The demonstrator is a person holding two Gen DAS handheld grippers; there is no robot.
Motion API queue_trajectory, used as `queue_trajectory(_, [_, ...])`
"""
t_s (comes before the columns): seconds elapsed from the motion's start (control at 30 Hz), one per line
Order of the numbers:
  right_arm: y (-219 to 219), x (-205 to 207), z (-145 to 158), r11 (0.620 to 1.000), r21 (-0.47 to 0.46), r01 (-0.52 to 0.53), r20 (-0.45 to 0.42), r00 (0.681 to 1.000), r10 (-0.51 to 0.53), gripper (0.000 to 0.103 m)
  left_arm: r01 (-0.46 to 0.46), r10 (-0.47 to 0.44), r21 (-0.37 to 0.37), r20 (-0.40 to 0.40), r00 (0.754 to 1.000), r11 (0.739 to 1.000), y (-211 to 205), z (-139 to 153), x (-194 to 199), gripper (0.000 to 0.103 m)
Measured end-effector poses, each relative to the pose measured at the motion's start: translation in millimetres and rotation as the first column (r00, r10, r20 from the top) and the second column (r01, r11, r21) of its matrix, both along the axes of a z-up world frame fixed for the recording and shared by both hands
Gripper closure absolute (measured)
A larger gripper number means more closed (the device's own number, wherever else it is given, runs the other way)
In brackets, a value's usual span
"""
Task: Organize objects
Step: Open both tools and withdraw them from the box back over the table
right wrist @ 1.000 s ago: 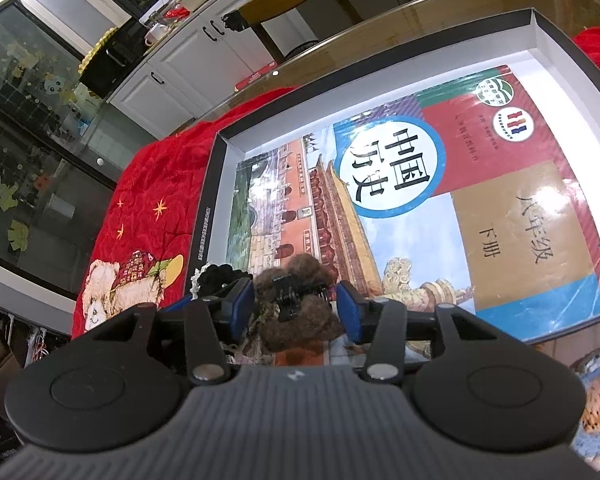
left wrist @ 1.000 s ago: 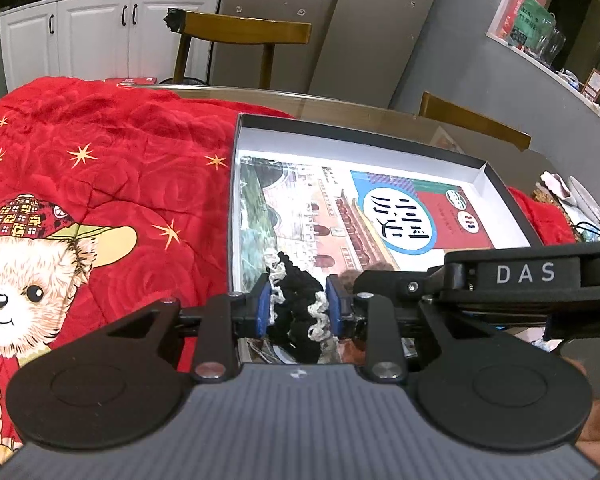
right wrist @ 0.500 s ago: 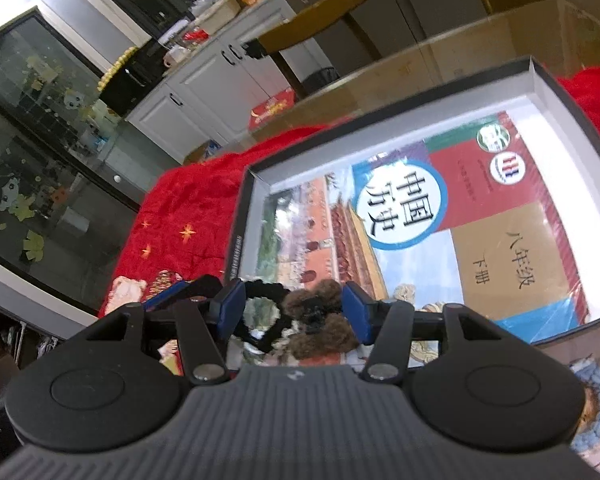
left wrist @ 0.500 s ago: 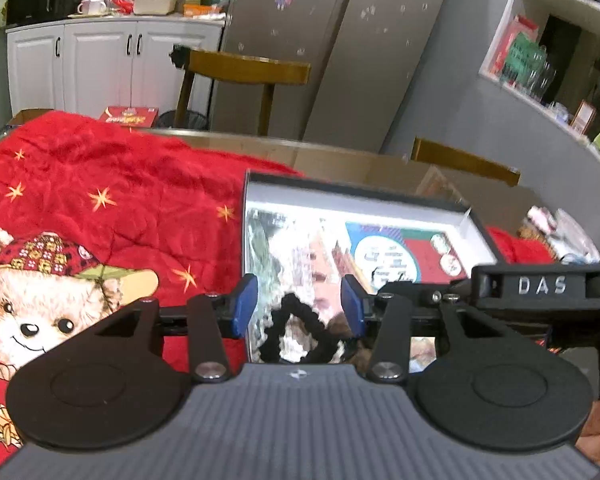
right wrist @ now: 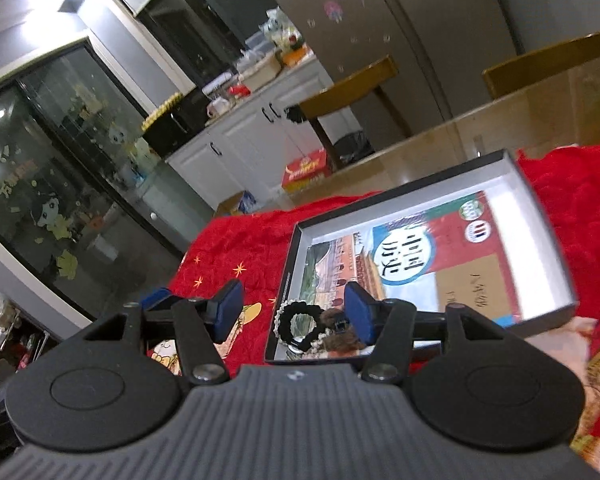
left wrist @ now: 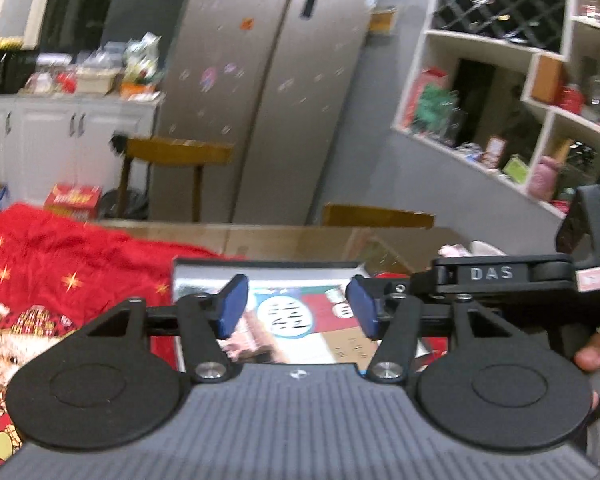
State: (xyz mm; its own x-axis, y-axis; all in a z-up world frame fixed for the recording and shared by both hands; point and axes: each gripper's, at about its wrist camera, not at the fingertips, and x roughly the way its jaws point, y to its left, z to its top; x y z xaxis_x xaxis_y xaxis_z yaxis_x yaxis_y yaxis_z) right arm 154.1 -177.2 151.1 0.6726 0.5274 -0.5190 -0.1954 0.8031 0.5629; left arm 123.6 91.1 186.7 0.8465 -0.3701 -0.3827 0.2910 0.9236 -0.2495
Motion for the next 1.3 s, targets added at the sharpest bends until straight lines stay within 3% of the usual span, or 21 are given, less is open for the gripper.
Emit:
queue_trajectory(0.23, [-28.4, -39.2, -5.4, 1.0, 0.015, 0.023, 0.026, 0.999, -0.024, 0.032, 0.064, -0.062, -0.014, 0.08, 0.995, 0.998, -28.0, 15.0, -54.6, 0.037])
queue_trajectory(0.43, [-49.2, -52.8, -32.2, 0.997, 0.029, 0.072, -0.006, 0.997, -0.072, 0.031, 0.126, -0.133, 0.059, 0.154, 0.979, 0.99, -63.0, 0.7, -101.4, 0.035])
queue_trajectory(0.63, [-50.7, -57.7, -60.6, 0.998, -0.001, 0.068, -0.009, 0.998, -0.068, 0.031, 0.101, -0.109, 0.093, 0.076, 0.991, 0.991, -82.5, -41.8, -114.0, 0.035])
queue_trajectory(0.77, [-48.8, -56.8, -84.1, 0.999, -0.006, 0.05, -0.022, 0.999, -0.05, 0.031, 0.102, -0.099, 0.094, -0.034, 0.995, 0.99, -88.3, -79.6, -107.6, 0.035])
queue_trajectory(0.93, [-45.3, -52.5, -106.6, 0.998, -0.033, 0.051, -0.052, 0.997, -0.053, 0.031, 0.045, -0.032, 0.131, -0.098, 0.995, 0.99, -91.3, -122.8, -94.9, 0.035])
queue_trajectory(1.13, [-42.0, -50.3, -126.4, 0.998, -0.055, 0.019, -0.093, 0.995, -0.024, 0.031, -0.033, 0.062, 0.174, -0.161, 0.985, 0.984, -85.6, -151.6, -68.6, 0.035])
queue_trajectory(1.3, [-40.7, -47.7, -138.8, 0.998, -0.057, -0.003, -0.131, 0.991, -0.004, 0.031, -0.076, 0.11, 0.202, -0.165, 0.98, 0.976, -77.8, -160.4, -53.8, 0.035])
